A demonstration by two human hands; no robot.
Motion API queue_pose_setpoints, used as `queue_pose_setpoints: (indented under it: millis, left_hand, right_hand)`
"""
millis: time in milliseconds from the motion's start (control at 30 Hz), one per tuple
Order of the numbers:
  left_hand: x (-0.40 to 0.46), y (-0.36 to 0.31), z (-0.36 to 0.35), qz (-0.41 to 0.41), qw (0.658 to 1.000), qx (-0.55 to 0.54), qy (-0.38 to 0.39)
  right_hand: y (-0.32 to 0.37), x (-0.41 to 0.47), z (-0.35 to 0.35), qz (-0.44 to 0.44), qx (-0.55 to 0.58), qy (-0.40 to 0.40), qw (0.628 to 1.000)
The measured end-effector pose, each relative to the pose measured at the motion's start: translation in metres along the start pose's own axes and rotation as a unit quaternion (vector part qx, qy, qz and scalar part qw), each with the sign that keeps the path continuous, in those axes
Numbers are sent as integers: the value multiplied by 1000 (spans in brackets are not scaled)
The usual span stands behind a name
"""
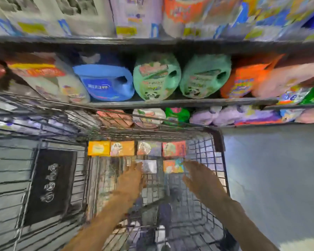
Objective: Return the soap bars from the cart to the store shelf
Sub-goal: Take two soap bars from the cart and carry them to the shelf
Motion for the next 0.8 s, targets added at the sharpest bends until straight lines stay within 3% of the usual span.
queue_pose_setpoints:
  millis: [200, 500, 633, 667, 733, 800]
  left_hand:
    - [56, 34, -52, 33, 997, -52, -49]
    - [65, 46, -70, 12, 986, -137, -92]
    - [62, 50, -75, 18, 978, -168, -118]
    - [62, 51, -78, 20, 976, -182, -120]
    - [63, 54, -84, 19, 969, -214, -121]
    - [66, 58, -87, 6, 963, -242, -120]
  right_hand:
    - [-1, 31, -59, -26, -3, 14, 1000]
    - [-14, 48, -80, -76, 14, -20, 997]
    - [-20, 59, -87, -131, 77, -14, 988]
    - [-16, 57, -88, -167, 160, 18, 973]
    - [-19, 57, -99, -148, 69, 40, 986]
    - [-22, 67, -102, -209, 220, 21, 953]
Point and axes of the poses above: each hand's wrist, its own x-axis towards the middle knuckle, its own z-axis out of the back of the hand, y = z × x, the point moved 3 cm from there along x, towards the middle knuckle, and after that the axes turned 4 degrees about -z, right-handed, at the moved point
